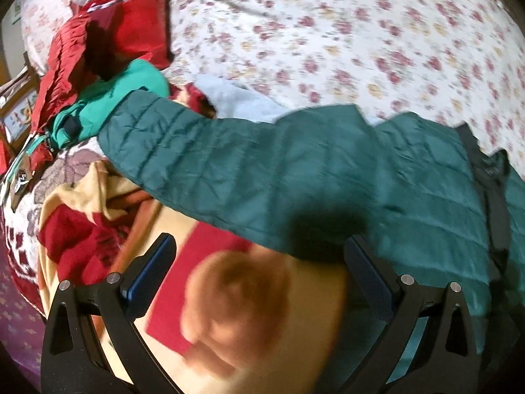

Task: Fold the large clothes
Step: 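Reach the left tool to the sleeve nearest it and grasp the cuff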

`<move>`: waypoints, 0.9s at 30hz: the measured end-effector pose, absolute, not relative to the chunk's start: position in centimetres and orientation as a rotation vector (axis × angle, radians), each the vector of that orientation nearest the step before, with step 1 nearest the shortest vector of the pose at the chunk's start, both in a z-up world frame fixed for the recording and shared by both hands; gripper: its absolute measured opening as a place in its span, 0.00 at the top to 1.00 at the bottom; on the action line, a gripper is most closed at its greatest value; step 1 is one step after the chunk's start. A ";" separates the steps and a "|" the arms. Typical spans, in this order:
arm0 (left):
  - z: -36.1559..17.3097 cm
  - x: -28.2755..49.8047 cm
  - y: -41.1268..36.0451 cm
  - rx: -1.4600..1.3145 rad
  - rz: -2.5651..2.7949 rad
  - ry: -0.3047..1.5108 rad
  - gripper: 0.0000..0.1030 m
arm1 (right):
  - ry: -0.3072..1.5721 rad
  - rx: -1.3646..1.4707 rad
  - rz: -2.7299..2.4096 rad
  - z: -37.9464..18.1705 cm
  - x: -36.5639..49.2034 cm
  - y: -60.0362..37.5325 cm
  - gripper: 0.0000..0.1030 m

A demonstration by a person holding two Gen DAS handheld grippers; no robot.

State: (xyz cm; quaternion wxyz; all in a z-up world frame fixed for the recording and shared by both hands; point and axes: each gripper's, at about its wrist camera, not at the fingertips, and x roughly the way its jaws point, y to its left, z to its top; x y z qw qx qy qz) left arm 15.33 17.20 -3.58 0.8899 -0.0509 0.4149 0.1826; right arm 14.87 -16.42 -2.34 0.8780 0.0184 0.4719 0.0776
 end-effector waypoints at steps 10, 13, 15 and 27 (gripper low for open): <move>-3.4 18.3 27.2 -0.157 0.531 0.855 0.01 | 1.017 0.019 0.195 -3.2 14.7 -15.3 0.00; -3.2 19.3 30.4 -0.204 0.582 0.855 0.01 | 1.021 0.021 0.197 -3.3 14.6 -15.2 0.00; -3.0 20.0 33.1 -0.244 0.609 0.840 0.01 | 1.023 0.020 0.201 -3.3 14.5 -15.1 0.00; -5.5 23.2 41.2 -0.336 0.683 0.864 0.71 | 1.029 -0.018 0.212 -3.5 14.6 -13.7 0.00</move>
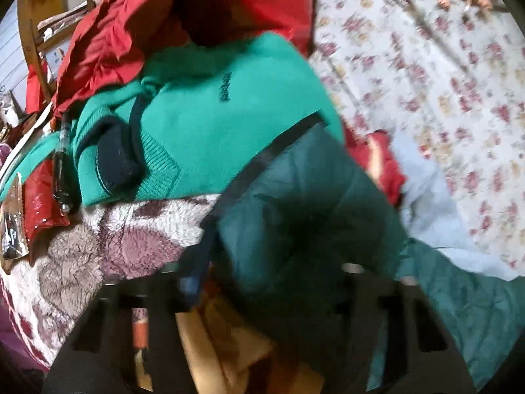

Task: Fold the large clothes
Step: 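Reach the left tool to the sleeve nearest it and grasp the cuff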

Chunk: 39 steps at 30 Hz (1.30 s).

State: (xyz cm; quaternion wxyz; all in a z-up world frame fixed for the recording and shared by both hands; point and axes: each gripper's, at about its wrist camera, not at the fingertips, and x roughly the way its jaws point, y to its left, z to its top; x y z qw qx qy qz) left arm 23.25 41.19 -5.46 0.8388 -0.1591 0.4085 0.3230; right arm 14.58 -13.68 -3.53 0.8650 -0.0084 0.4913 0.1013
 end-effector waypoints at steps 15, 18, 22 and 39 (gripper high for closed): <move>1.0 18.0 32.6 -0.212 0.557 0.712 0.95 | 1.010 -0.007 0.205 -3.0 14.7 -14.8 0.00; 2.2 17.2 29.4 -0.168 0.495 0.697 0.95 | 1.002 0.005 0.198 -2.6 14.7 -15.5 0.00; 3.6 17.1 24.9 -0.130 0.398 0.665 0.96 | 0.991 0.016 0.189 -2.1 14.6 -16.4 0.00; 2.0 18.0 18.4 -0.115 0.301 0.743 0.29 | 0.977 0.062 0.144 -1.7 13.5 -20.1 0.00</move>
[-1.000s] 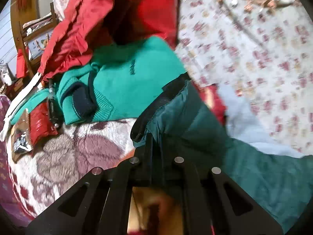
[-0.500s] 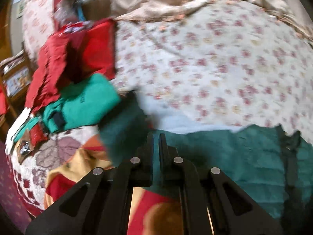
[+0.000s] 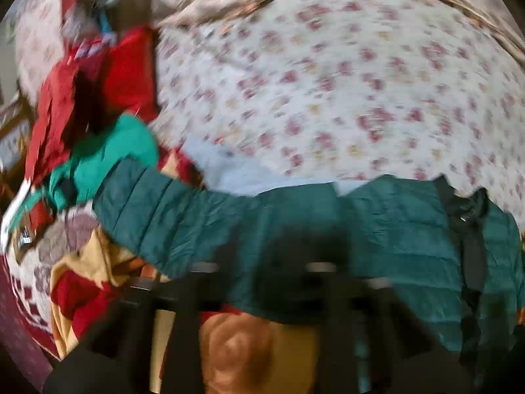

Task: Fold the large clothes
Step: 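Reach the left tool to the sleeve nearest it and grasp the cuff, then lift the grasped sleeve with the left tool and fold it across the jacket body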

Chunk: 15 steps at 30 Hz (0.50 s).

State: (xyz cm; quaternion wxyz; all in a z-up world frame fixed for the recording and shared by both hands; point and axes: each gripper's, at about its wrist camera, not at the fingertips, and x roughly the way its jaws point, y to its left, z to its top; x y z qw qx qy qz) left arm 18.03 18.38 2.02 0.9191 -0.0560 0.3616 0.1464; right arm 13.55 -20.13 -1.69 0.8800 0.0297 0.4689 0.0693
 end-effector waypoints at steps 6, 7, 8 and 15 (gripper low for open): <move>-0.2 17.0 29.4 -0.369 0.472 0.714 0.19 | 1.006 0.066 0.161 -2.8 13.8 -19.7 0.00; -0.6 17.1 31.1 -0.401 0.498 0.728 0.19 | 1.014 0.062 0.163 -3.0 13.9 -19.5 0.00; -1.3 17.1 33.3 -0.437 0.542 0.750 0.19 | 1.019 0.060 0.164 -3.1 14.0 -19.4 0.00; -5.4 19.5 42.1 -0.523 0.719 0.796 0.21 | 1.062 0.074 0.162 -4.4 14.8 -18.5 0.00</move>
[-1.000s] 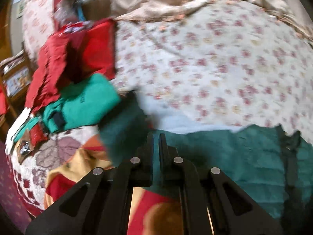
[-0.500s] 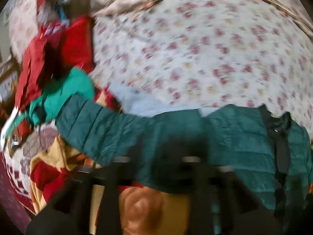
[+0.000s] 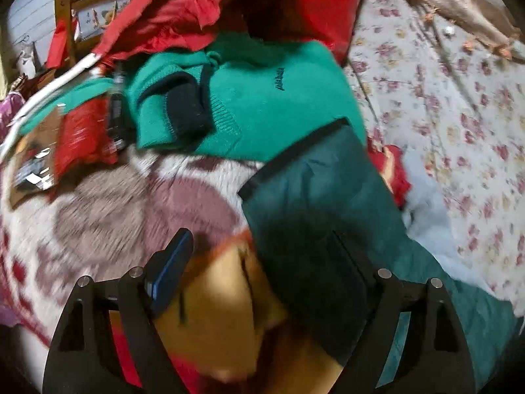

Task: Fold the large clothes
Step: 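Lift the grasped sleeve with the left tool and fold it across the jacket body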

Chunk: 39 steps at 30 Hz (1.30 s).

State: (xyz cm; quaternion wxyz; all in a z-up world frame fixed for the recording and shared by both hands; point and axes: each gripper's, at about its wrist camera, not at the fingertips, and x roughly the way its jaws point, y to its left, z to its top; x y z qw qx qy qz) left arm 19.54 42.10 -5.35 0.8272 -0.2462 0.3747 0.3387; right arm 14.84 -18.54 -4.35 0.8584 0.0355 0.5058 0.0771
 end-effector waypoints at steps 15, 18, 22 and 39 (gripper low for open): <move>1.9 17.2 33.3 -0.419 0.404 0.675 0.94 | 1.031 0.057 0.190 -3.5 14.7 -17.5 0.00; 3.4 16.7 29.1 -0.367 0.335 0.674 0.95 | 1.021 0.062 0.174 -3.4 14.7 -18.3 0.00; 4.4 17.7 24.1 -0.309 0.265 0.679 0.95 | 1.006 0.028 0.150 -3.0 14.8 -19.3 0.00; 5.6 18.9 4.6 -0.160 -0.071 0.733 0.95 | 0.956 0.052 0.089 -2.0 14.6 -23.4 0.00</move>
